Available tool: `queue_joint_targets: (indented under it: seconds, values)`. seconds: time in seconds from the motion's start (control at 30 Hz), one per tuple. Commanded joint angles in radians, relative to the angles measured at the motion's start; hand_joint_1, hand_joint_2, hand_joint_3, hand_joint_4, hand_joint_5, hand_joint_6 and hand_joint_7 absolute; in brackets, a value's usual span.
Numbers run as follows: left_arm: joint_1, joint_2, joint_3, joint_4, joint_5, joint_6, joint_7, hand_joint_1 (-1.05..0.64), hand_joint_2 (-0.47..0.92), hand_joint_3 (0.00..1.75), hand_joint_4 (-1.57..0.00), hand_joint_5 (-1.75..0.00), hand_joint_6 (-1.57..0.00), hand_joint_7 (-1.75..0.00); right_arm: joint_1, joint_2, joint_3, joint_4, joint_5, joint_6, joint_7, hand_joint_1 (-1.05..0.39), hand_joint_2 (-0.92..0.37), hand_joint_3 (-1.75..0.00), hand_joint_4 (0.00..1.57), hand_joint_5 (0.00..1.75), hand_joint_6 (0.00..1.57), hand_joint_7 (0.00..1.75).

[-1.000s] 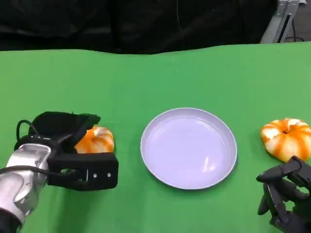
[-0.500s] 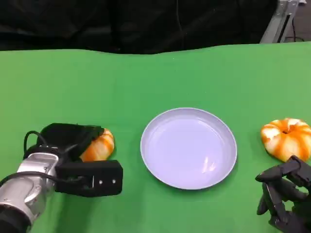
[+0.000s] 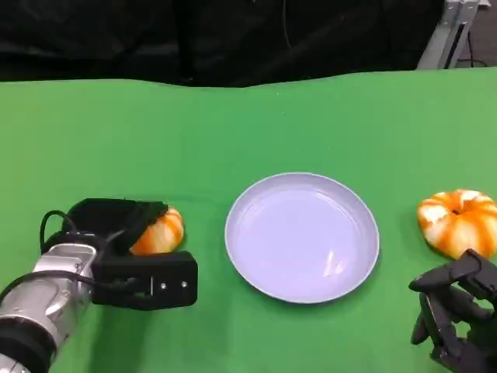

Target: Grasp the bread from the table and place it into the plate.

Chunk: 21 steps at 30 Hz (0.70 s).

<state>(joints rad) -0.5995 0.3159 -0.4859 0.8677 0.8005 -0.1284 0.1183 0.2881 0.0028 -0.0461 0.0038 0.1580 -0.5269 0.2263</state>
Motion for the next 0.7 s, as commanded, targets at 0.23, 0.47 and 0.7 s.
queue_joint_targets:
  seconds: [0.23,0.47,0.7]
  values:
    - [0.038,0.013,0.075,-0.046,-0.11,-0.059,0.112,-0.07,0.92,0.23,-1.07,-0.25,-1.09,-0.18,-0.004,-0.01,-0.005,-0.01,0.008,0.008,-0.01,-0.15,-0.78,-0.74,0.88,1.66,0.79,1.43]
    - [0.039,0.035,0.113,-0.141,-0.133,-0.047,0.101,-0.08,0.92,0.3,-0.8,-1.04,-0.83,-0.89,-0.008,-0.016,-0.009,0.001,0.006,0.0,-0.006,-0.15,-0.76,-0.77,0.89,1.65,0.8,1.42]
    - [0.041,0.067,0.182,-0.337,-0.183,-0.046,0.047,-0.07,0.88,0.54,-0.63,-1.74,-0.48,-1.74,-0.008,-0.018,-0.013,0.002,0.008,0.002,-0.004,-0.16,-0.76,-0.77,0.88,1.66,0.79,1.44]
